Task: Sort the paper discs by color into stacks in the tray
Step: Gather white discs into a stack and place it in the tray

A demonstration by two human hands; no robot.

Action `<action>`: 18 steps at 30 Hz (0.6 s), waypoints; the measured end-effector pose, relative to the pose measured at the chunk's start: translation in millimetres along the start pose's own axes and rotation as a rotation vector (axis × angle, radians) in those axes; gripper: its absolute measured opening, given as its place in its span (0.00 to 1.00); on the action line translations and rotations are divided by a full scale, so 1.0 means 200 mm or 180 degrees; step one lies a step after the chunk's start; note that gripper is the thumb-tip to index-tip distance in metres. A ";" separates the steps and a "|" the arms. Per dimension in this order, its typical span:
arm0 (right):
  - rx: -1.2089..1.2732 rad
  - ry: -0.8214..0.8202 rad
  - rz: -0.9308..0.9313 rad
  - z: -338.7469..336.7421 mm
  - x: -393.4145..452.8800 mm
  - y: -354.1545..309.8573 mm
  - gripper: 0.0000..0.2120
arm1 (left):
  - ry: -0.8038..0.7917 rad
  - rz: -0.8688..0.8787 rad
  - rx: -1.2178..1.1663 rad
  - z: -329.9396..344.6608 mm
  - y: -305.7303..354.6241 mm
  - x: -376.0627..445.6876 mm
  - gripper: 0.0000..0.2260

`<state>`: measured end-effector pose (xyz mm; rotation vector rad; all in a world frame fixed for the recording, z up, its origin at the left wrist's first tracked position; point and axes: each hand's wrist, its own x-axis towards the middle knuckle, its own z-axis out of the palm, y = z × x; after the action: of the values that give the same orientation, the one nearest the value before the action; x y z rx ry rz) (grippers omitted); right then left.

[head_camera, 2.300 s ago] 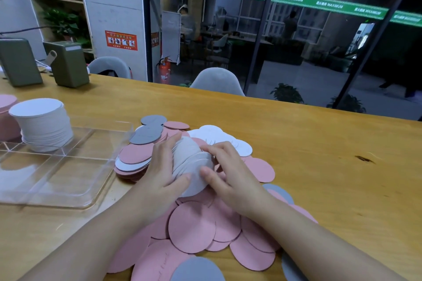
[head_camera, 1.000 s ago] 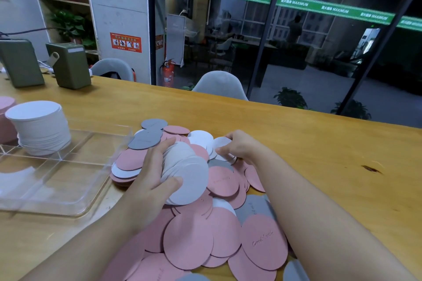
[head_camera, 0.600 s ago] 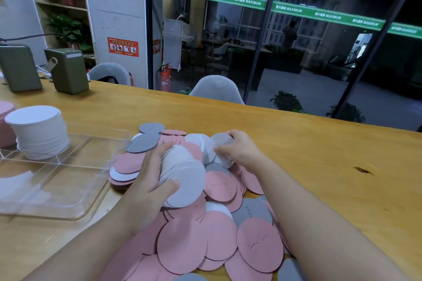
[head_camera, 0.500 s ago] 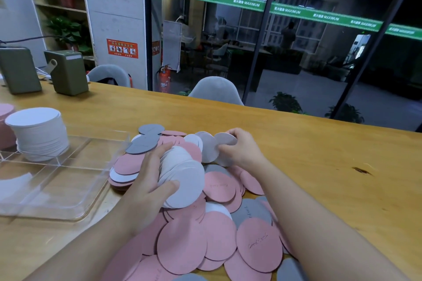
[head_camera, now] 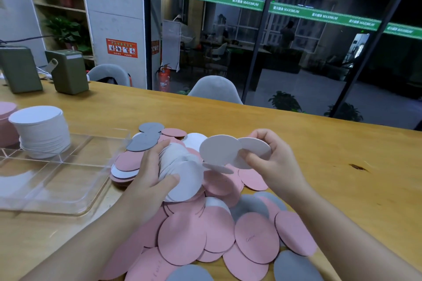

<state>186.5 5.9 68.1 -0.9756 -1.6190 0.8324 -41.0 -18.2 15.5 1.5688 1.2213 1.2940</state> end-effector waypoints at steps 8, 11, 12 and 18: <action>0.0137 -0.0308 0.0262 0.05 -0.11 0.07 0.11 | -0.0069 0.0071 0.0129 0.00 0.01 0.00 0.29; 0.0063 -0.0407 0.0426 0.10 -0.13 0.10 0.11 | -0.0129 0.0125 0.0274 0.00 0.01 0.00 0.29; 0.0039 -0.0458 0.0451 0.11 -0.14 0.11 0.10 | -0.0142 0.0129 0.0304 0.00 0.01 0.00 0.28; -0.0172 -0.0608 0.0219 0.22 -0.13 0.11 0.10 | -0.0382 0.0398 0.0603 -0.02 0.00 0.00 0.38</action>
<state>152.1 -10.0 28.8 -1.0196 -1.7866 0.9571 -44.5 -17.5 16.4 1.8568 1.2151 1.1697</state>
